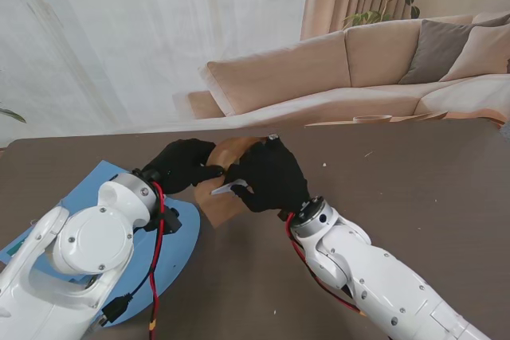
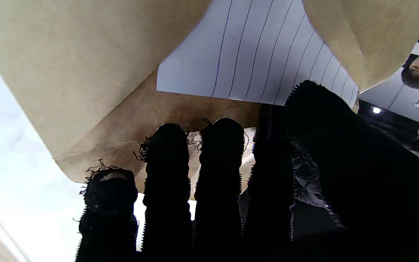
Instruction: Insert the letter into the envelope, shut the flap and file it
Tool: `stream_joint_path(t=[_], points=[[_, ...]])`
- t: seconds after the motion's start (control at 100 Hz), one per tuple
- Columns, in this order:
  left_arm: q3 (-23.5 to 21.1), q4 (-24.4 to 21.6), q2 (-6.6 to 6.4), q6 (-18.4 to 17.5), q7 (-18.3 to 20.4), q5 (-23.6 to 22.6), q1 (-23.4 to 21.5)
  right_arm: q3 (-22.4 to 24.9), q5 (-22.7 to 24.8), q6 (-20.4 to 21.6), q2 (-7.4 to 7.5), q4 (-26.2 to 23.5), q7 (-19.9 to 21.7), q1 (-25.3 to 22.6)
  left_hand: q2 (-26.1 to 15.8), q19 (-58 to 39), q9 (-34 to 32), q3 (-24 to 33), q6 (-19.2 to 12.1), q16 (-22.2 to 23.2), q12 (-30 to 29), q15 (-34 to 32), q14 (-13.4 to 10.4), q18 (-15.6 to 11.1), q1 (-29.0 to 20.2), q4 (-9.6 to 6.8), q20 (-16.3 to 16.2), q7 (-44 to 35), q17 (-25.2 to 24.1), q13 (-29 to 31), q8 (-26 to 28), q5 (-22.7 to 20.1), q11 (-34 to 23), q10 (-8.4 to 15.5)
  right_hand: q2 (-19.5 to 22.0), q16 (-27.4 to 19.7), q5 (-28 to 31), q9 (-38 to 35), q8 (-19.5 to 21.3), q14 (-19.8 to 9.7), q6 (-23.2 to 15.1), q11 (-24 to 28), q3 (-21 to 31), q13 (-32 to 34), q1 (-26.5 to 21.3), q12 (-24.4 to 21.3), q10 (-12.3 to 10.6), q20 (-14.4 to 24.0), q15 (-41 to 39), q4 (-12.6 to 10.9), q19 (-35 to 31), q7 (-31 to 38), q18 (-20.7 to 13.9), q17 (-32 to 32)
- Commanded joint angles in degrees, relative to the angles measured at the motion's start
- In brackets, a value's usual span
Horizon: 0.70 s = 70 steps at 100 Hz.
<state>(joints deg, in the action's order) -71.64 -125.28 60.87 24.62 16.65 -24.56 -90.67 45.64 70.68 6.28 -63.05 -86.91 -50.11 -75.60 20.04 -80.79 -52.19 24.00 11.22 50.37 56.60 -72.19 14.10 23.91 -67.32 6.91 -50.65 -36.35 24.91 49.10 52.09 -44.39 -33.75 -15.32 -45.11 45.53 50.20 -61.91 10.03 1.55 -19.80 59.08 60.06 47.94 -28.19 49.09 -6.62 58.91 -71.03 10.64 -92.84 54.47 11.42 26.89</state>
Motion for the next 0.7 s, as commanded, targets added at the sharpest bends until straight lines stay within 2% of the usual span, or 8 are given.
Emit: stream_joint_path(t=[0.0, 0.13, 0.21, 0.39, 0.69], points=[[0.1, -0.8, 0.43, 0.3, 0.8, -0.1, -0.1, -0.1, -0.1, -0.2, -0.38, -0.4, 1.0, -0.3, -5.3, -2.0, 1.4, 2.8, -5.6, 0.5, 0.8, -1.7, -2.0, 1.1, -6.6, -2.58, -0.9, -11.5, 0.3, 2.4, 4.9, -2.3, -1.6, -1.6, -0.8, 2.6, -0.8, -1.6, -2.5, 1.0, -0.4, 2.6, -0.4, 1.7, 0.0, 1.5, -1.0, 2.6, -5.1, 0.9, -4.9, 0.1, -1.6, 1.9], [0.2, -0.8, 0.44, 0.4, 0.8, 0.0, -0.1, -0.2, -0.5, -1.0, -0.63, -0.3, 0.8, -0.4, -5.3, -2.1, 1.4, 2.8, -5.6, 0.5, 0.9, -1.8, -2.1, 1.1, -6.7, -2.6, -0.9, -11.5, 0.3, 2.4, 4.9, -2.3, -1.6, -1.6, -1.1, 4.9, 0.4, -4.3, -3.5, 0.1, -0.4, 6.9, -0.5, 4.6, -0.4, 3.8, -1.9, 5.1, -10.6, 1.0, -8.1, 0.8, -1.4, 5.1], [0.2, -0.7, 0.45, 0.5, 0.8, 0.0, 0.0, -0.4, -1.2, -1.1, -1.0, 0.2, -0.2, -0.2, -5.3, -2.1, 1.4, 2.8, -5.6, 0.5, 0.8, -1.8, -2.1, 1.1, -6.7, -2.6, -0.9, -11.5, 0.3, 2.4, 4.8, -2.3, -1.6, -1.7, -1.1, 5.5, 4.1, -5.7, -2.6, 0.0, -2.1, 8.3, 0.1, 5.7, -1.1, 4.9, -1.4, 5.9, -11.9, 0.9, -8.8, 3.5, -0.9, 5.9], [0.1, -0.9, 0.47, 0.7, 0.8, 0.6, 0.1, -0.6, -0.7, -1.7, -0.76, 0.3, 0.1, 0.1, -5.3, -2.1, 1.4, 2.9, -5.6, 0.5, 0.8, -1.8, -2.1, 1.1, -6.7, -2.6, -0.9, -11.5, 0.3, 2.4, 4.8, -2.3, -1.7, -1.7, -1.6, 6.0, 6.3, -6.1, -0.3, -0.1, -2.6, 9.0, 1.4, 5.9, -1.4, 5.6, -1.2, 6.5, -12.5, 0.4, -8.9, 5.8, -0.8, 6.2], [0.0, -1.1, 0.44, 0.8, 1.1, 1.8, 0.5, -2.6, 0.7, -2.7, -0.19, 2.3, 1.2, 2.1, -5.3, -2.0, 1.4, 2.9, -5.5, 0.5, 0.8, -1.8, -2.1, 1.1, -6.6, -2.59, -0.9, -11.5, 0.3, 2.5, 4.8, -2.3, -1.7, -1.7, -2.9, 6.2, 7.4, -7.2, 0.8, -0.6, -2.1, 9.0, 2.2, 6.7, -1.5, 5.8, -0.9, 6.7, -12.8, 0.2, -9.1, 5.5, -1.2, 6.7]])
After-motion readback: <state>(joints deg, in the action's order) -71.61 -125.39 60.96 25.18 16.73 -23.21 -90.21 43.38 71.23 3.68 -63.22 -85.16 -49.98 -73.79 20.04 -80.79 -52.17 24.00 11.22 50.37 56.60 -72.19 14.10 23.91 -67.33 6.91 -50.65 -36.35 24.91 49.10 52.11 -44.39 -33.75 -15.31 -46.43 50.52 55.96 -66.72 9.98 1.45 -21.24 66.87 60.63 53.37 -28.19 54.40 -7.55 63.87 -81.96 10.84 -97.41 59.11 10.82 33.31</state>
